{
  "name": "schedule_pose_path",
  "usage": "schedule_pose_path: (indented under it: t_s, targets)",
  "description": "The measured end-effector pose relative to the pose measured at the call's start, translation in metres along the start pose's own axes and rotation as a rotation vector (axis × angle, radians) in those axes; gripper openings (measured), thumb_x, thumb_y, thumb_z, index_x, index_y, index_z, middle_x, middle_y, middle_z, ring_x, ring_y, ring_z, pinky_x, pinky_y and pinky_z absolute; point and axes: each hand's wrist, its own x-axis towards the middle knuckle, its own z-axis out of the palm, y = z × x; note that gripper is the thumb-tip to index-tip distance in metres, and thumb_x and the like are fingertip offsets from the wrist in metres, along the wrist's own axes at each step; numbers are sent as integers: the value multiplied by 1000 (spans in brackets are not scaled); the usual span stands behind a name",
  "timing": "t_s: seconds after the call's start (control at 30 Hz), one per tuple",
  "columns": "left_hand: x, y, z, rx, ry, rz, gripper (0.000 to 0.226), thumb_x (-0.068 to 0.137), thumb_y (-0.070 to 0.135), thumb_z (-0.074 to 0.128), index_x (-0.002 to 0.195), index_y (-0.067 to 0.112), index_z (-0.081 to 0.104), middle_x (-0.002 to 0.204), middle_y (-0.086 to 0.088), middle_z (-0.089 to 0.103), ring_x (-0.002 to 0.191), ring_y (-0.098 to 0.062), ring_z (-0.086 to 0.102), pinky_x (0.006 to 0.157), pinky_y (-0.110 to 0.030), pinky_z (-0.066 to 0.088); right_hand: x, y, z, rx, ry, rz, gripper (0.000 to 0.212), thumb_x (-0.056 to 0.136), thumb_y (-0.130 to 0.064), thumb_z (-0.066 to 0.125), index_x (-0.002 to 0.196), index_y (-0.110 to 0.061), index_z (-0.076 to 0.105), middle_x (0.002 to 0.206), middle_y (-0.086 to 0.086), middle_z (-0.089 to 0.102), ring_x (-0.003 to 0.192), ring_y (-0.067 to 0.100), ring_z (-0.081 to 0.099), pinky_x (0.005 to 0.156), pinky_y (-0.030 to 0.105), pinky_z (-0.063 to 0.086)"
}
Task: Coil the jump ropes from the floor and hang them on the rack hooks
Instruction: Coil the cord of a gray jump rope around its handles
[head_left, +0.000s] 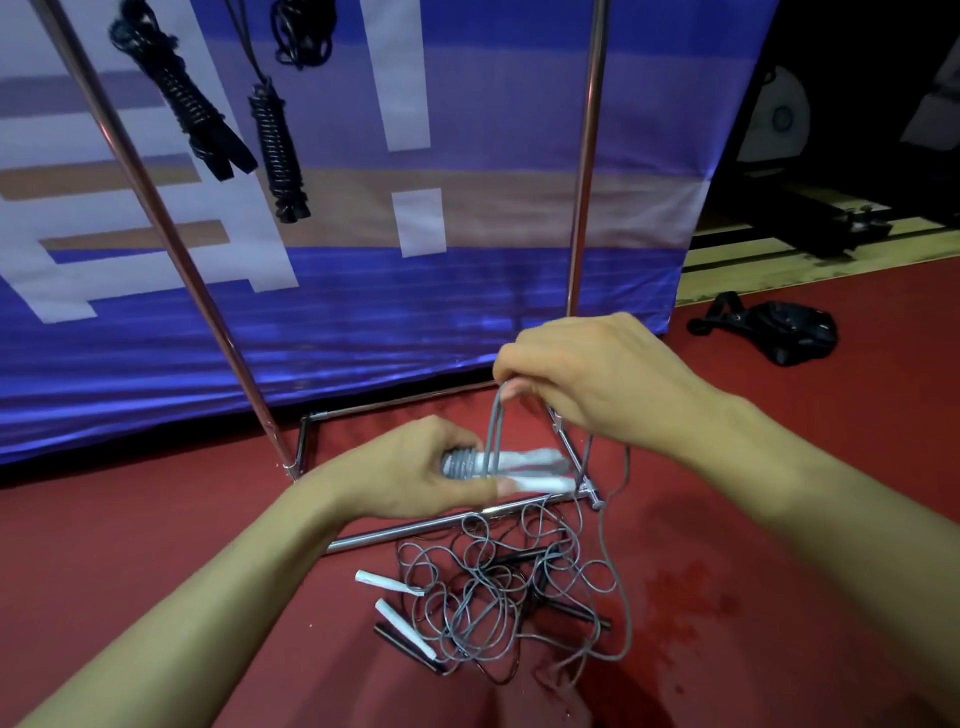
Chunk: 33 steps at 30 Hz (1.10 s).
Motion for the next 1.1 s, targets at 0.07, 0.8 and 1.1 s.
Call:
schedule_pose_path:
  t_s: [0.07, 0.8, 1.1]
  targets:
    - [-2, 12, 3, -22, -58, 69, 39, 95, 50, 70, 82, 13, 70, 58, 7, 46, 52, -9, 37, 52, -30, 32, -1, 16, 12, 112, -69, 13, 25, 102, -47, 45, 96, -31, 63, 97, -11, 59, 88, 14, 59, 67, 30, 43]
    - [-1, -16, -14, -715, 296, -66, 26, 105, 32, 55, 104, 6, 55, 88, -10, 70, 56, -15, 47, 50, -24, 32, -29, -16, 68, 611, -279, 248, 13, 106, -33, 52, 111, -25, 61, 79, -13, 60, 74, 3, 57, 72, 24, 45]
    - [14, -36, -11, -56, 461, -183, 20, 99, 41, 65, 98, 21, 63, 62, 4, 66, 48, -5, 55, 56, -24, 45, -14, -37, 55, 606, -443, 539, 20, 107, -33, 43, 97, -21, 55, 89, -5, 63, 86, 23, 60, 76, 32, 44]
